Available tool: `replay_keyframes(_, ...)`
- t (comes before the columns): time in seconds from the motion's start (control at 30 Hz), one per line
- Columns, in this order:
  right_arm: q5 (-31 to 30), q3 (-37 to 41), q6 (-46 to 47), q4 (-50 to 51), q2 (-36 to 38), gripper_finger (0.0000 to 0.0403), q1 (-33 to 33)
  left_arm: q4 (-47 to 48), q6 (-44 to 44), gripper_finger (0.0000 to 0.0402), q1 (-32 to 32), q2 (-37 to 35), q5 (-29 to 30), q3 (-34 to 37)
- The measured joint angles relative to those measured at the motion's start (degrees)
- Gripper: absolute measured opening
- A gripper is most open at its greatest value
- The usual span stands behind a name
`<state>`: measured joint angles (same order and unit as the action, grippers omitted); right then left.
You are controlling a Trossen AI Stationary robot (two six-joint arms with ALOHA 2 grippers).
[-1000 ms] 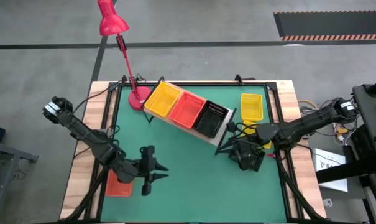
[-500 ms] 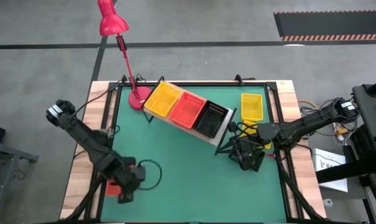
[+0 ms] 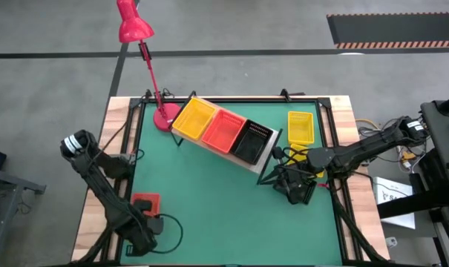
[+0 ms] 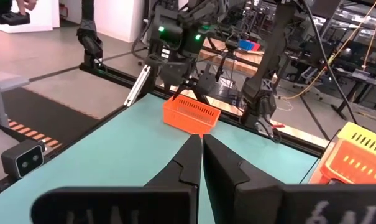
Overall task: Stack baskets on shelf by color
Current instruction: Stack the orange bin on top of the other orange bins on the shelf
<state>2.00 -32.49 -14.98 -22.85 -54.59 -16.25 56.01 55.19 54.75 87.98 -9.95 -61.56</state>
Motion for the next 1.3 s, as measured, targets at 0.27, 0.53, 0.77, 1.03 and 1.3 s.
replay_keyframes(0.27, 0.0, 0.0, 0.3, 0.0, 0.0, 0.0009, 0.0, 0.0, -0.2, 0.0165, 0.4, 2.0, 0.0, 0.0)
replay_keyframes(0.53, 0.0, 0.0, 0.4, 0.3, 0.0, 0.0009, 0.0, -0.3, -0.1, 0.0175, 0.9, 2.0, 2.2, 0.9)
replay_keyframes(0.77, 0.1, 0.0, 0.4, 0.3, 0.0, 0.0009, 0.0, -3.8, 0.1, 0.0132, 0.9, 1.9, 3.1, 3.2)
replay_keyframes(1.03, 0.1, 0.0, 0.4, 0.3, 0.0, 0.0009, 0.0, -6.0, 0.0, 0.0027, 0.9, 1.9, 3.0, 3.4)
replay_keyframes(1.3, 0.1, 0.0, 0.3, 1.1, 0.2, 0.0009, -0.4, -5.8, 5.5, 0.0003, 0.9, 1.9, 3.0, 2.8)
